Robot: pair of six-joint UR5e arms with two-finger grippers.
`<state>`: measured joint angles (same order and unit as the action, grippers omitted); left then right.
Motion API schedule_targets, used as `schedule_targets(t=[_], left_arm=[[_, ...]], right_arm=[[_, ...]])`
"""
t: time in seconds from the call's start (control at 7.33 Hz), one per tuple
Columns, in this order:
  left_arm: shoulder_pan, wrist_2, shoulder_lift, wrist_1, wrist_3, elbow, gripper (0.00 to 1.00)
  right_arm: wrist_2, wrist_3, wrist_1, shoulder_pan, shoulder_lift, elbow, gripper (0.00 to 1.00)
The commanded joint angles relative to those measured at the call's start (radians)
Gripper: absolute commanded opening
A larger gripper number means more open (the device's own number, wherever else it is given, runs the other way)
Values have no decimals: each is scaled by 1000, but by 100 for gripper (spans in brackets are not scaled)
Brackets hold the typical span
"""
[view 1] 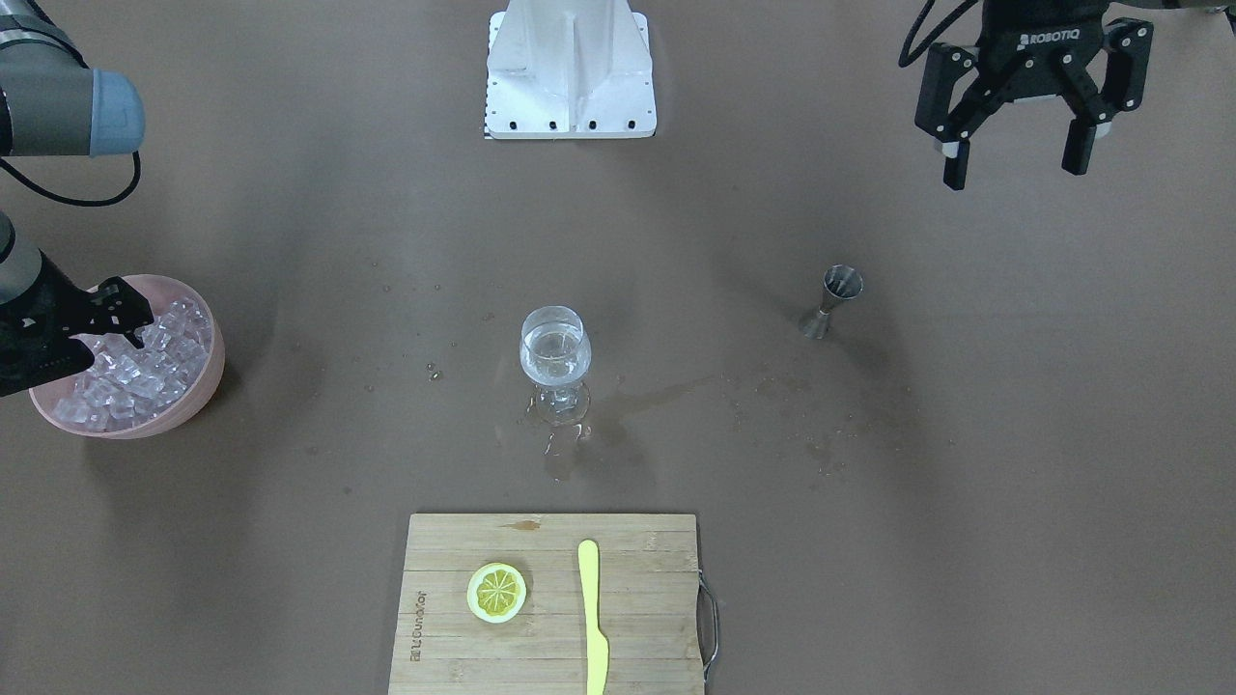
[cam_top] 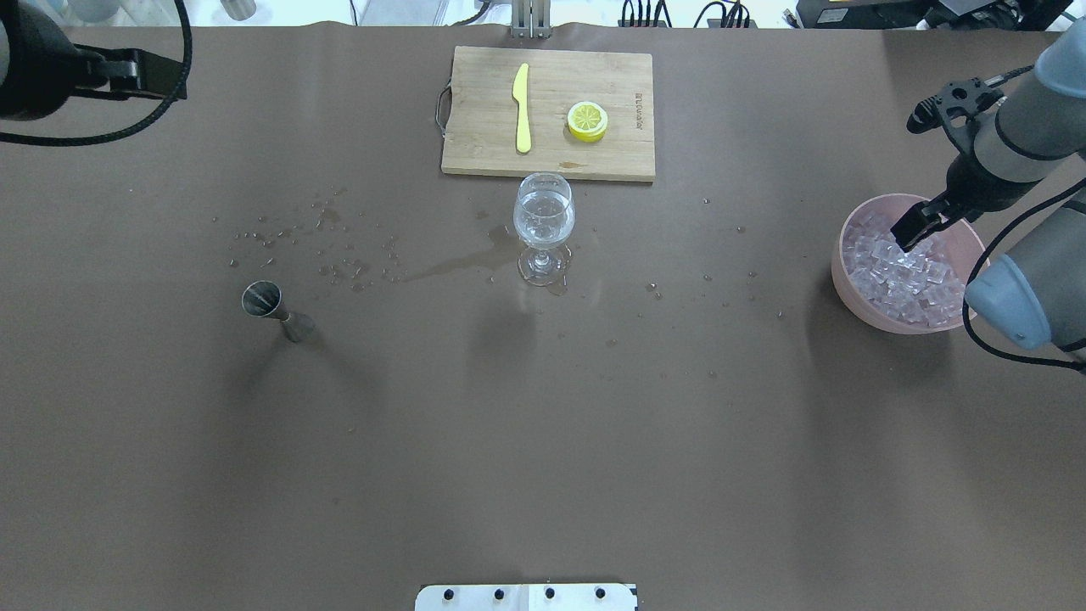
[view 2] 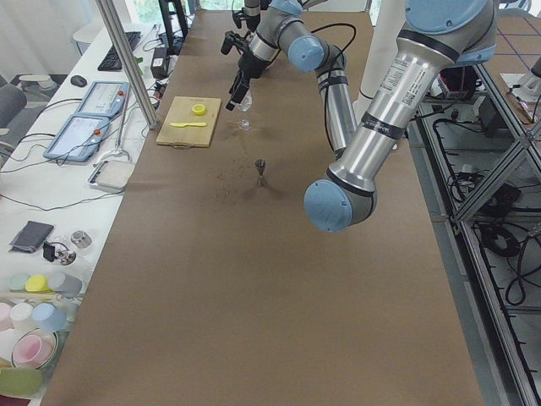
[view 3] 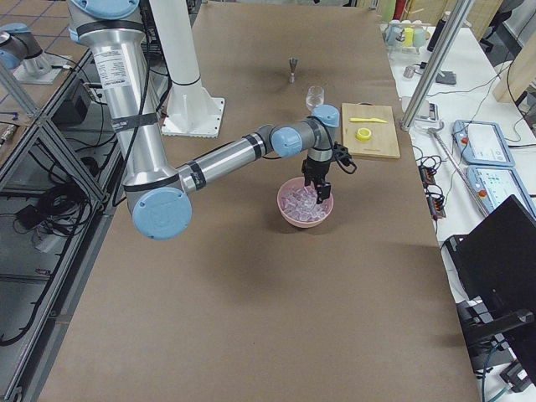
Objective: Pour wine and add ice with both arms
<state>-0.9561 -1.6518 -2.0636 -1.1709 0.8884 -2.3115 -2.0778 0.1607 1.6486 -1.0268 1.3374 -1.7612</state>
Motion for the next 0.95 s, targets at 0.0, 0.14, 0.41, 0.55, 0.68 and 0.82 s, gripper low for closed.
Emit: schedule_targets(t=[0.0,0.14,0.41,0.55,0.68,0.82], left_arm=[[-24,-22,0,-29,-20,27,98],[-29,-23,0,-29,-20,27,98],[-30,-31,2,-29,-20,29,98],[-30,-31,2,-29,-20,32,98],[-30,-31,2,-29,-20,32,98],[-30,-31,2,-29,-20,32,98]], right_arm=[[-11,-58,-9,10,-15,32,100],[-31,-88,-7,10,-11,34,100],[-85,-151,-7,8,-4,37,98],[-85,-155,-7,8,-9,52,95],[-81,-159,-9,10,-14,63,94],[-74,-174,-10,11,-17,75,93]])
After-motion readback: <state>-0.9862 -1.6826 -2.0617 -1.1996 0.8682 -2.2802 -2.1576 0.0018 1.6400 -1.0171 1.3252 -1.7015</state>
